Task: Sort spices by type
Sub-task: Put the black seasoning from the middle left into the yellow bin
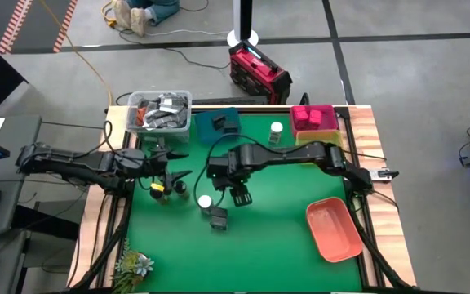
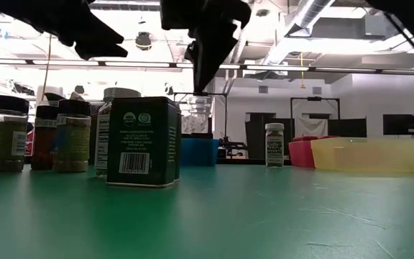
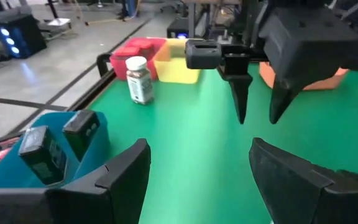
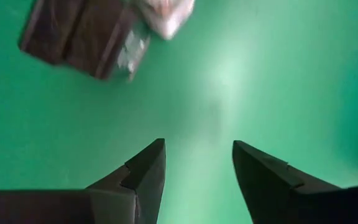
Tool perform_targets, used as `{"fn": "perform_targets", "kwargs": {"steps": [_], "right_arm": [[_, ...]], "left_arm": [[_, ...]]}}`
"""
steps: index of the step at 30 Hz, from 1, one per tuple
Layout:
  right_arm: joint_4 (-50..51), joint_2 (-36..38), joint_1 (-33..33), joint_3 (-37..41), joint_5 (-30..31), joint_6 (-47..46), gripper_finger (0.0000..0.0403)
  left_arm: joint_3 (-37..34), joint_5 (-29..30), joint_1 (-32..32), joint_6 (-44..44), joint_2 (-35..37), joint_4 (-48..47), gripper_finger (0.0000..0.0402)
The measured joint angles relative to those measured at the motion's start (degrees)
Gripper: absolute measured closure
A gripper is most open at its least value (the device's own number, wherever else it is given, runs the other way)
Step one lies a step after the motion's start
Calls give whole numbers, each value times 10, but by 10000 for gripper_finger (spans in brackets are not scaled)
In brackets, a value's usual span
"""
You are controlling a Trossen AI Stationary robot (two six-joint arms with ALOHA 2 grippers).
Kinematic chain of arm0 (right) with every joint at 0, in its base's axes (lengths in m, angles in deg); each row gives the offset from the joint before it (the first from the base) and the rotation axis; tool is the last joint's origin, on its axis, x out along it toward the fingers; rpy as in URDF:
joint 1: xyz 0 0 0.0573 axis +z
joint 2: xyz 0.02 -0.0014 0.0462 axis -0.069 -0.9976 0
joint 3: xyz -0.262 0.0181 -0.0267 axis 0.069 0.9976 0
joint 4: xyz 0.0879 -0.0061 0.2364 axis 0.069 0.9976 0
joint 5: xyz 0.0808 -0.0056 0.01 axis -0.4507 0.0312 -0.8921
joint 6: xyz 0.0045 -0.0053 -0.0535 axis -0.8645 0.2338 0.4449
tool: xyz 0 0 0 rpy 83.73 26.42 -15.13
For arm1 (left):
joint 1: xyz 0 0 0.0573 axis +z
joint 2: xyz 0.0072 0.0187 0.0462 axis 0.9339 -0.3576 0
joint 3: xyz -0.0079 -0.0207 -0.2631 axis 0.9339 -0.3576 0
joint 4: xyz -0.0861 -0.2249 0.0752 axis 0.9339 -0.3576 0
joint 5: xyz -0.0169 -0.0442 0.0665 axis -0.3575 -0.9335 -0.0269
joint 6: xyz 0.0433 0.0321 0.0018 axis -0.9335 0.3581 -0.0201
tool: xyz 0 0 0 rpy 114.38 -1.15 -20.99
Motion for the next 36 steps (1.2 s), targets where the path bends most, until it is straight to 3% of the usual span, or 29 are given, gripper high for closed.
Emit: {"fn": "perform_targets", "kwargs": {"steps": [7,14,19,24,30,36], "right_arm": [[-152,120,31,170,1,-59,188],[-337,242,69,363,62,-118,188],[-412,291,80,448,127,-137,188],[-468,304,69,500,131,-138,188],[-477,305,54,554,131,-146,188],[-490,325,59,593,155,-166,188]], "left_arm": [[0,12,-10,1,0,-9,142],[0,13,-10,16,0,-5,142],[4,-6,-26,16,-32,10,142],[43,-13,-50,6,-109,-1,142],[122,-13,-72,4,-200,-92,142],[204,-13,-85,51,-250,-279,142]]}}
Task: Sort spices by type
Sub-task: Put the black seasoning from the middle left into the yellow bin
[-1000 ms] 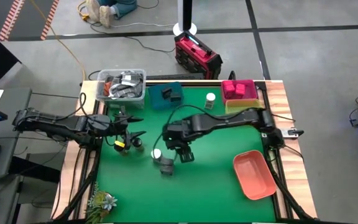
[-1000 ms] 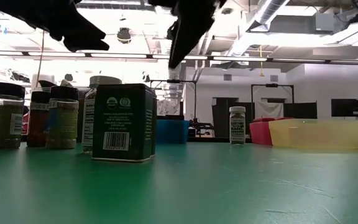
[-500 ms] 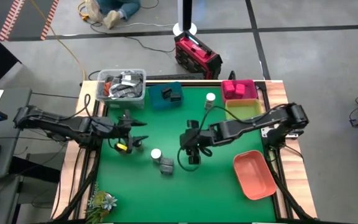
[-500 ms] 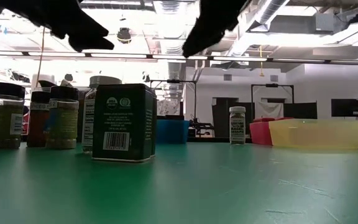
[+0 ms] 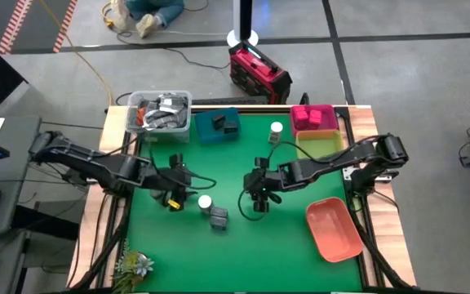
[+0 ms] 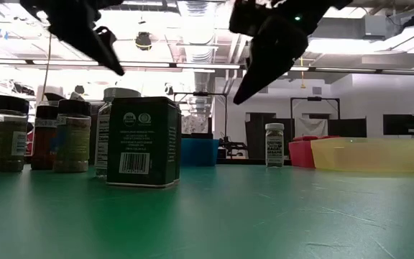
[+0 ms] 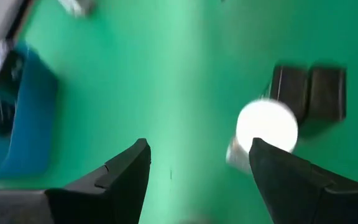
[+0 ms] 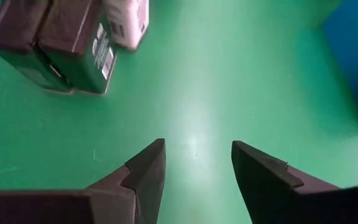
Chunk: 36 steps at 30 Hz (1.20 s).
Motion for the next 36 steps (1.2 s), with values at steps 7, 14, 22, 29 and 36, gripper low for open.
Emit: {"fn": "perform_targets", "kwargs": {"steps": [7,14,22,29,36], "right_arm": [[-13,16,25,9,47,-2,188],[-28,15,34,9,48,-1,188],[-35,15,34,9,50,-3,188],[-43,15,40,9,50,-4,188],[-52,15,41,9,50,-4,188]], "left_arm": [[36,-2,-2,65,-24,-165,142],[16,-5,3,76,-34,-183,142],[11,-33,23,53,-43,-178,142],[-22,-75,38,43,-44,-153,142],[-57,-83,48,42,-44,-97,142]]}}
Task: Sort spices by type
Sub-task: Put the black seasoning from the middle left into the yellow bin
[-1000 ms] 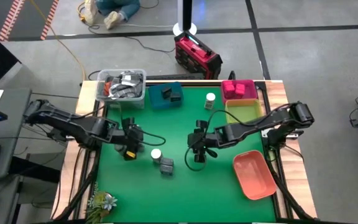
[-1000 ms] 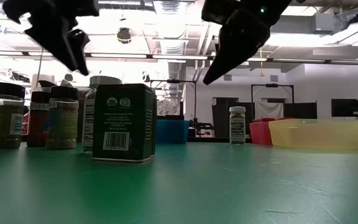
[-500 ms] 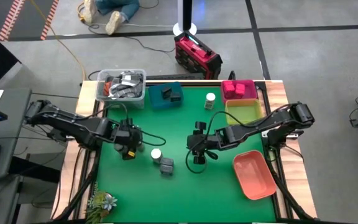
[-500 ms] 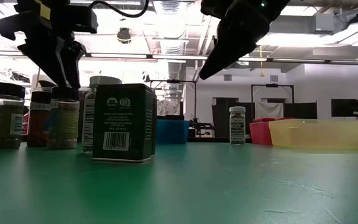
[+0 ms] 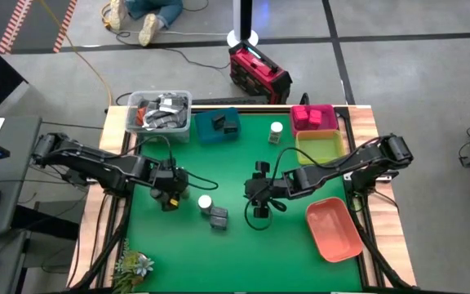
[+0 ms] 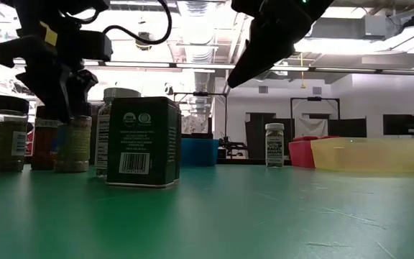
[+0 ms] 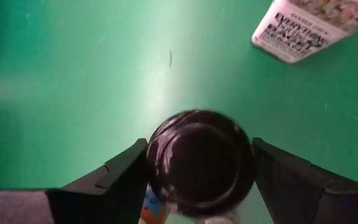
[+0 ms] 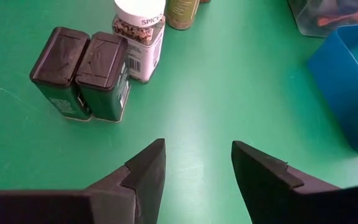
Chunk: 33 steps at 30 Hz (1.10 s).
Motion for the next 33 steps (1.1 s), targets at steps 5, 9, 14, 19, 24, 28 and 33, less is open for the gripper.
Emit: {"fn": "perform_targets", "kwargs": {"steps": [5,9,14,19,24,28,33], "right_arm": [[-3,0,0,0,0,0,188],[-2,0,0,0,0,0,188],[-2,0,0,0,0,0,188],[-2,0,-3,0,0,3,188],[-2,0,-31,0,-1,31,188],[-34,2,-66,0,-1,70,188],[-113,3,-113,-1,-45,127,187]], "left_arm": [[-22,1,0,-3,0,34,144],[-29,20,0,-18,0,37,181],[-29,24,0,-33,1,39,209],[-24,61,0,-43,0,26,209],[17,86,0,-73,1,18,209],[55,112,5,-98,1,18,209],[88,149,33,-130,1,26,209]]}}
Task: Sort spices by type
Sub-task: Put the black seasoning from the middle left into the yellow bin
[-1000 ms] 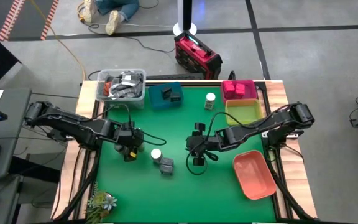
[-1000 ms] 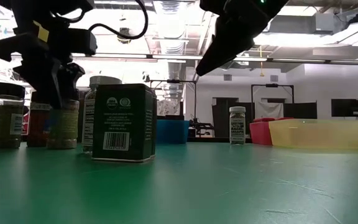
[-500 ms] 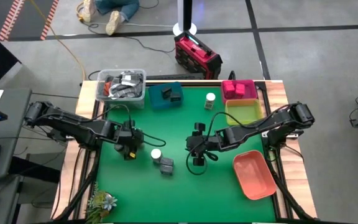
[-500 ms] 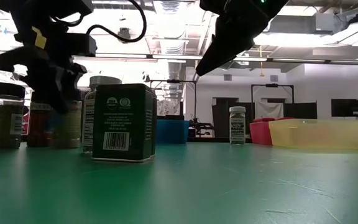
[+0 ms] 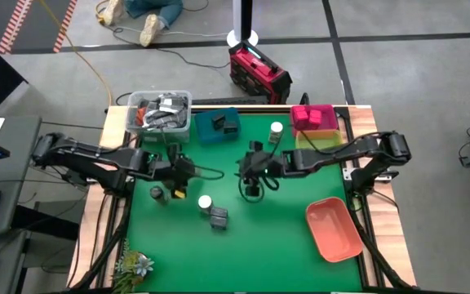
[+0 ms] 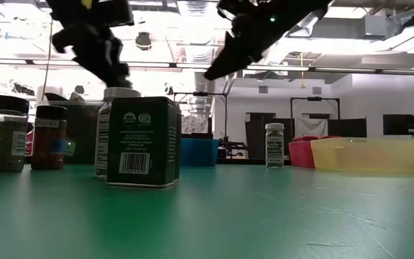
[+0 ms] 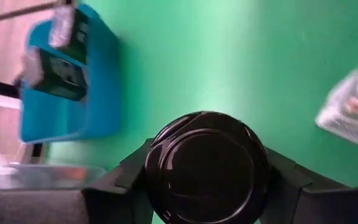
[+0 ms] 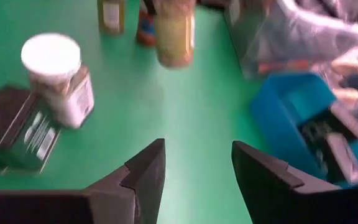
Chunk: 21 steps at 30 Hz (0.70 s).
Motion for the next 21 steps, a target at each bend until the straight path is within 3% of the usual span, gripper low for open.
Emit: {"fn": "perform_targets", "kwargs": {"steps": [5,9,14,21], "right_arm": [[-76,-6,-43,0,-92,33,178],[-110,-23,-46,0,-95,74,164],[-154,-41,-47,0,-97,107,147],[-183,-42,-61,0,-92,117,135]], "left_arm": [[5,1,47,-18,0,47,209],[5,-10,82,-33,0,91,209],[5,-73,119,-34,0,150,209],[5,-100,129,-33,0,175,209]]}}
